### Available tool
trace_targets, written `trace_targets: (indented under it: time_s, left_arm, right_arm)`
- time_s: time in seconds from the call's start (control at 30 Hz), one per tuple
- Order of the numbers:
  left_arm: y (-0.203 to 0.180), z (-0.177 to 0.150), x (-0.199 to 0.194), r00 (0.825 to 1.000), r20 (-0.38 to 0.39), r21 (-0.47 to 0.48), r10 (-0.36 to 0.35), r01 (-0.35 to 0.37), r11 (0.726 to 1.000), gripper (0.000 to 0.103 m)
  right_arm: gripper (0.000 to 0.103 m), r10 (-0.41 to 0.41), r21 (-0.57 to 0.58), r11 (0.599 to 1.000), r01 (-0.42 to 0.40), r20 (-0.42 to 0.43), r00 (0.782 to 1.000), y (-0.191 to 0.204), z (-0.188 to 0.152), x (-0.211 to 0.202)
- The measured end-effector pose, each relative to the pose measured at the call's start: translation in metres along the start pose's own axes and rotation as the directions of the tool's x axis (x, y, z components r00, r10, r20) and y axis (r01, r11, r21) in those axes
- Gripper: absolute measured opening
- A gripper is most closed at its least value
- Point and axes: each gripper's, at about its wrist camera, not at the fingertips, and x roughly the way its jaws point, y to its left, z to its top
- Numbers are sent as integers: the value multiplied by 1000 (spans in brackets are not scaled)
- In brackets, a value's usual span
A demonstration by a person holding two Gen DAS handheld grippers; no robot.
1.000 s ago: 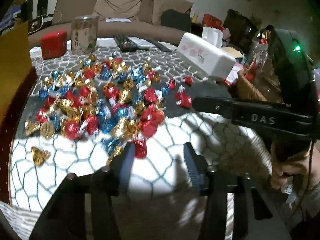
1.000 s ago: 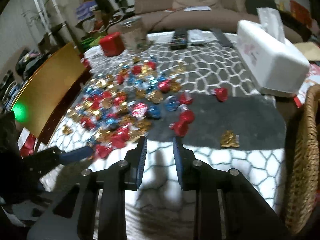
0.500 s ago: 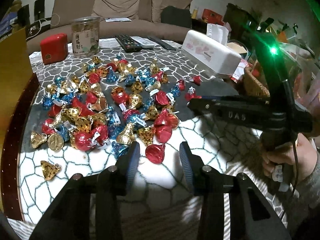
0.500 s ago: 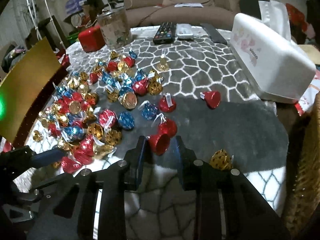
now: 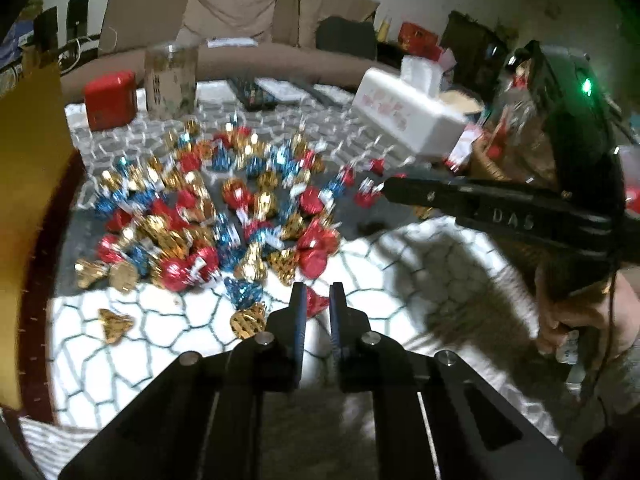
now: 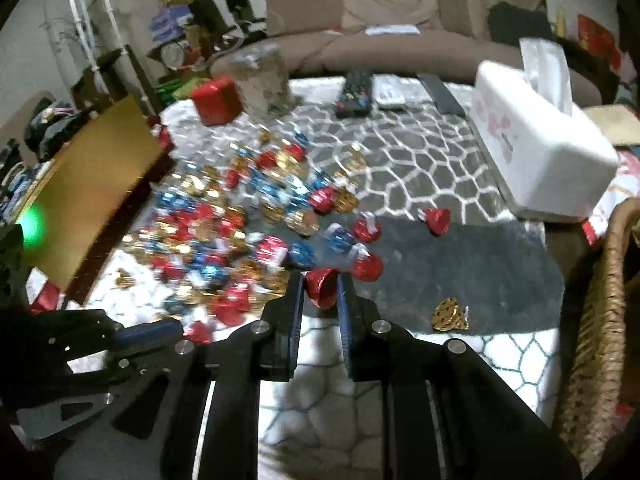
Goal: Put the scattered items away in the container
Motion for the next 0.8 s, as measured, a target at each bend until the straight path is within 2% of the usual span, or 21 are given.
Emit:
trace_targets:
  time_s: [0.17,0.33,0.53,0.73,0.8]
  left_arm:
    - [9,14,-52,997,69,-8,-17,17,1000,11]
    - [36,26,-134,985,170,-11,-26,28,1000,11]
    - [82,19,-222,958,256,32,129,-142,989,11]
    - [169,9,-281,935,284,-117,212,-185,976,11]
    - [190,5,-291,937,280,-149,207,-171,974,11]
  right_arm:
    - [16,57,-10,998,-56,67,996,28,5,-37]
    - [16,145,-46,989,-140,110,983,74,11,-72]
    - [16,233,-129,968,-217,127,964,154,41,-97]
    - [16,327,-204,931,-303,99,940,253,91,-88]
    - [16,340,-223,923,-315,87,936,283,104,-81]
